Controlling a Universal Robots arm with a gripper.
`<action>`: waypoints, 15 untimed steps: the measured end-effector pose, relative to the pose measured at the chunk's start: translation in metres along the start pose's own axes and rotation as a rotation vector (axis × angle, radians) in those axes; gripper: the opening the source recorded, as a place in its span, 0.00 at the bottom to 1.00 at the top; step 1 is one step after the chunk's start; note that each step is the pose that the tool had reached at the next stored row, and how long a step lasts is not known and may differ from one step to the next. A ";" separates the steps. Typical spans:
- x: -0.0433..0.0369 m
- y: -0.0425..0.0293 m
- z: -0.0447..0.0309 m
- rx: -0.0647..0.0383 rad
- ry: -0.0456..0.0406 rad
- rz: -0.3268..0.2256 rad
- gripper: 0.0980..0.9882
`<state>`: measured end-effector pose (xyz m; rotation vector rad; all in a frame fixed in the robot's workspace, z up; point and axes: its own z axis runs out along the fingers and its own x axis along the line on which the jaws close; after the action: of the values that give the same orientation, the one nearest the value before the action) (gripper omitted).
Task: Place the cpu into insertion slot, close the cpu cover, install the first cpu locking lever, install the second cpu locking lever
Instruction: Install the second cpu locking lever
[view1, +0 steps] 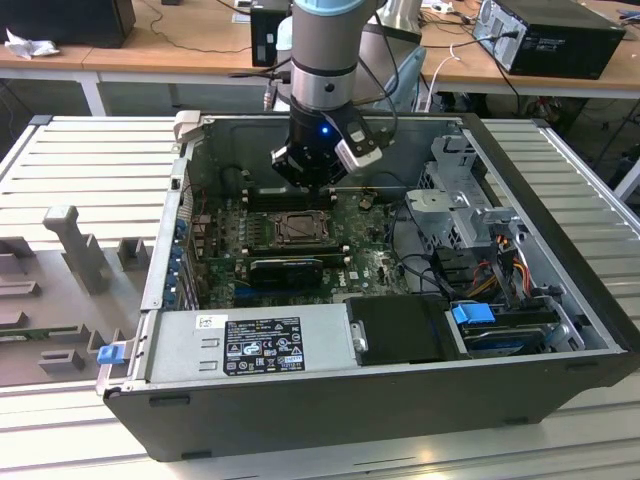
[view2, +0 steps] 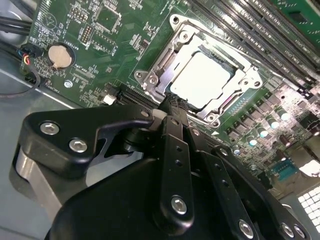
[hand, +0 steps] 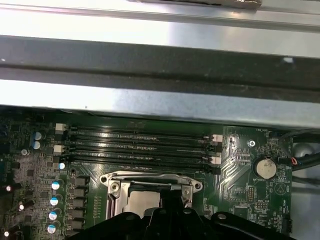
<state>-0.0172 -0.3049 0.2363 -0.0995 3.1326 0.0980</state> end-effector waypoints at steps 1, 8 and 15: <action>0.0001 -0.0020 -0.0001 0.000 0.0000 0.000 0.01; 0.0013 -0.0198 -0.0008 0.000 0.0000 0.000 0.01; 0.0023 -0.0414 -0.0087 0.000 0.0005 0.000 0.01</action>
<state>-0.0169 -0.3468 0.2424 -0.0995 3.1331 0.0983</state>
